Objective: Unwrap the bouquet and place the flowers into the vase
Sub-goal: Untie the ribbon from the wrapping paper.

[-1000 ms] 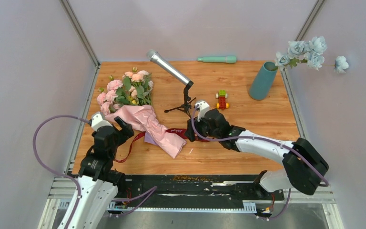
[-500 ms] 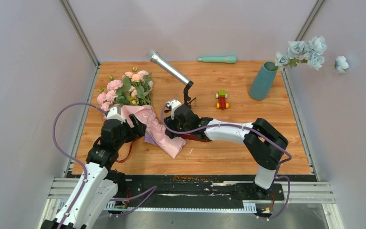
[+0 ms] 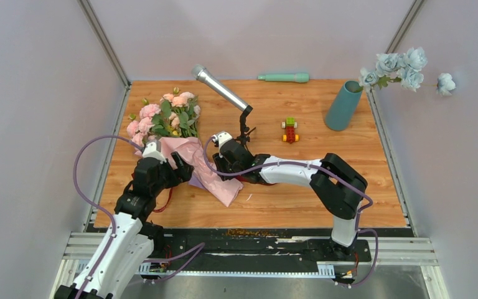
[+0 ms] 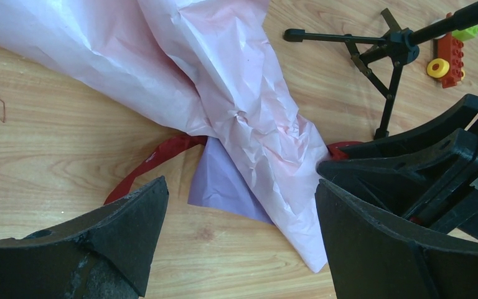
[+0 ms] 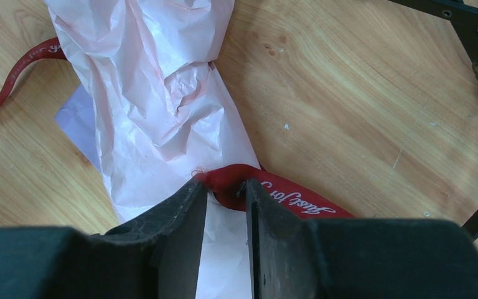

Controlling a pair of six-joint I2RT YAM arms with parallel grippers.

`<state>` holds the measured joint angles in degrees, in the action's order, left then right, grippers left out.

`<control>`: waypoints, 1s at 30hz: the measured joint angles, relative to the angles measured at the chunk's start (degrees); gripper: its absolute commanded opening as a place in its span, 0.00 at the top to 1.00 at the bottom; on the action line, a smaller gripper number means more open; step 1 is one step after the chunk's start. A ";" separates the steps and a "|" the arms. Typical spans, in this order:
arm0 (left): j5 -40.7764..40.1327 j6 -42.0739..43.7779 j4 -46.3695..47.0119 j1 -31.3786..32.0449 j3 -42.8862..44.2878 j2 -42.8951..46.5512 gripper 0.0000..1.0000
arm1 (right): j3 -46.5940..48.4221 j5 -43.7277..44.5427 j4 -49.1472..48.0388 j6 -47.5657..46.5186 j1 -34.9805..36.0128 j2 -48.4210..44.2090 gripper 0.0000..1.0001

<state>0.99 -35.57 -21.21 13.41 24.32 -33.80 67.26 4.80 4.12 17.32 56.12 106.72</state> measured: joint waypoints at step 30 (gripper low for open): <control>1.99 0.15 0.70 0.00 -2.32 0.33 0.04 | 2.51 1.84 2.49 -0.96 -0.63 -0.15 1.00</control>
<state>2.98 -35.42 -20.51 13.41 22.00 -33.47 69.78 6.63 6.61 16.36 55.48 106.56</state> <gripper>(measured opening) 0.950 0.009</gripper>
